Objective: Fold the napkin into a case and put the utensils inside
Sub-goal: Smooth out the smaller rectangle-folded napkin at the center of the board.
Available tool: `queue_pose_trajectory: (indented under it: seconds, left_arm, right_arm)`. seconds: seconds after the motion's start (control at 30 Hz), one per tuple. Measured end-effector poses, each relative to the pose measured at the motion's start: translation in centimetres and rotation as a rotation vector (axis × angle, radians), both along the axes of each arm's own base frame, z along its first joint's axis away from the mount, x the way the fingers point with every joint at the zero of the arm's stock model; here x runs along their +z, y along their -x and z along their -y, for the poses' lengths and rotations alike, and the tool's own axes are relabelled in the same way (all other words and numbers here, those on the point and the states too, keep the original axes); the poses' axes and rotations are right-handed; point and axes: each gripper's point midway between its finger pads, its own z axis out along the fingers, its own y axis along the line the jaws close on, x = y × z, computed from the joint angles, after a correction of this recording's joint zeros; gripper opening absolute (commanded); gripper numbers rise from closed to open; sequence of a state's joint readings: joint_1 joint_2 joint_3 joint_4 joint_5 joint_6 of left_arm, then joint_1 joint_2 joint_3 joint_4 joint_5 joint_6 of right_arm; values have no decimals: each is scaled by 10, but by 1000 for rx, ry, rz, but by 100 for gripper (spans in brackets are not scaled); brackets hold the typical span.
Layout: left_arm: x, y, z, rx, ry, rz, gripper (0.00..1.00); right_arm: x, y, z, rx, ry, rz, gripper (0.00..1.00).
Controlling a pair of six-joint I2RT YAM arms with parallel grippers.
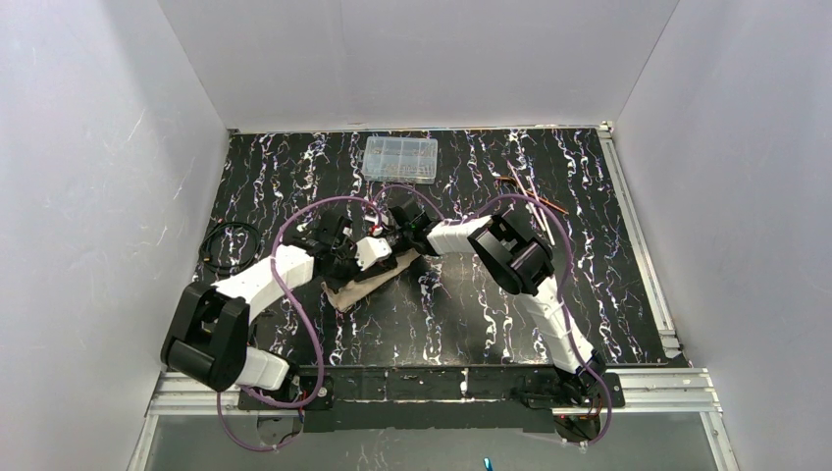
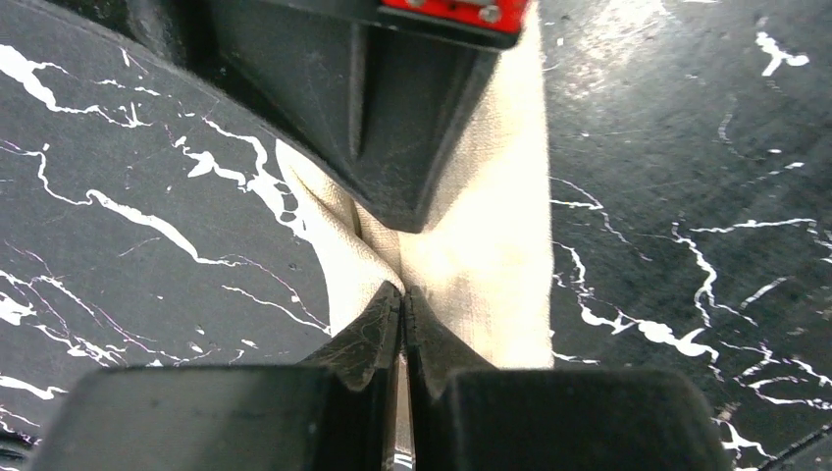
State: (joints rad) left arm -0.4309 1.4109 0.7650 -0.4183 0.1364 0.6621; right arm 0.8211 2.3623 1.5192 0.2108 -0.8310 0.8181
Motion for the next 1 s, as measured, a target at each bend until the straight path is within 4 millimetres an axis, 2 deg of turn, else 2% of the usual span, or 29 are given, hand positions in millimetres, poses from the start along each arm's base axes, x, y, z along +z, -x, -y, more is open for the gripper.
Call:
queue_pose_trajectory:
  seconds: [0.07,0.17,0.37,0.6,1.0]
  left_arm:
    - [5,3,3,-8,20,2,2]
    - [10,9,7,-31,52,-10,12]
    - [6,23,13,-88,80,-68,25]
    - [0,28,14,-117,79,-101,23]
    - [-8,28,13,-149,75,-84,13]
  right_arm:
    - [0,0,-1,-3,-10,-17,1]
    - [0,0,-2,-13,-19,-23,1]
    - [1,-1,-2,-26,-43,-21,1]
    - [5,-1,-2,-44,-94,2,1]
    - [34,11,2,-12,-276,-105,1]
